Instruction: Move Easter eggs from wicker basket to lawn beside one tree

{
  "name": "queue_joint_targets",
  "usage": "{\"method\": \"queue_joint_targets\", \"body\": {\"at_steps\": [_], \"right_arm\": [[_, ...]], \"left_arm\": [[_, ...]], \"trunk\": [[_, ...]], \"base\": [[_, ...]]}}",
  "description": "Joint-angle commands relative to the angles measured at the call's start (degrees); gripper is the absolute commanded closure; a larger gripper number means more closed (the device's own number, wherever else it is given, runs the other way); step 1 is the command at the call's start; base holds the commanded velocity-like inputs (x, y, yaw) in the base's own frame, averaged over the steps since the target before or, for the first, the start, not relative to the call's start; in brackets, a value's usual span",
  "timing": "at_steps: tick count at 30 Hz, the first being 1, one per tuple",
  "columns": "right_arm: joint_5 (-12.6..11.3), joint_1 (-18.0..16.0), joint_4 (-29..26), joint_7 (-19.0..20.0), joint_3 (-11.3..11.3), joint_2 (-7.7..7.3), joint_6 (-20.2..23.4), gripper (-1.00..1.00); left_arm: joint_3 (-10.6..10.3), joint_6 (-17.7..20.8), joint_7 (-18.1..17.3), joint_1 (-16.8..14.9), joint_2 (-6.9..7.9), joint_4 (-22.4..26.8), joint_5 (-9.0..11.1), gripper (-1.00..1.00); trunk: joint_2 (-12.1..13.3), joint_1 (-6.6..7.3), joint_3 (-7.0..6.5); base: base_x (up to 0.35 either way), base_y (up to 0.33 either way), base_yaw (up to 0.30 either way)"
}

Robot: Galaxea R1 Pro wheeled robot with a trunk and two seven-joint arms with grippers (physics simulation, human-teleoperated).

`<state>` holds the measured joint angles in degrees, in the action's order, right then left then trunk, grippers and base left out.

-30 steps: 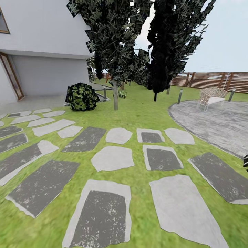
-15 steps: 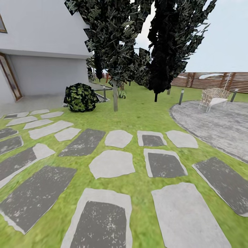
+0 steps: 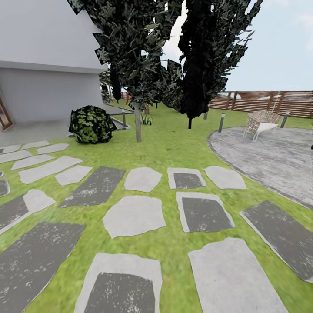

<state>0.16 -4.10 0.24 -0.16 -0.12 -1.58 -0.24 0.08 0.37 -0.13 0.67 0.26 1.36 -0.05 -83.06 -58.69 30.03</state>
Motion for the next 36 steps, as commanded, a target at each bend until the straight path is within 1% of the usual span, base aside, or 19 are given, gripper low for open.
{"method": "queue_joint_targets", "body": {"at_steps": [1,36], "right_arm": [[0.02,-0.03,0.03,-0.02,-0.03,0.0,-0.02,-1.0],[0.02,-0.03,0.03,-0.01,0.03,0.0,-0.02,-1.0]], "left_arm": [[0.01,0.03,0.01,0.04,0.0,0.13,-0.02,-1.0],[0.01,0.04,-0.01,0.04,0.0,0.13,0.11,-1.0]], "trunk": [[-0.02,-0.04,0.04],[-0.02,-0.04,0.04]], "base": [[0.342,0.0,-0.045],[0.342,0.0,-0.002]]}}
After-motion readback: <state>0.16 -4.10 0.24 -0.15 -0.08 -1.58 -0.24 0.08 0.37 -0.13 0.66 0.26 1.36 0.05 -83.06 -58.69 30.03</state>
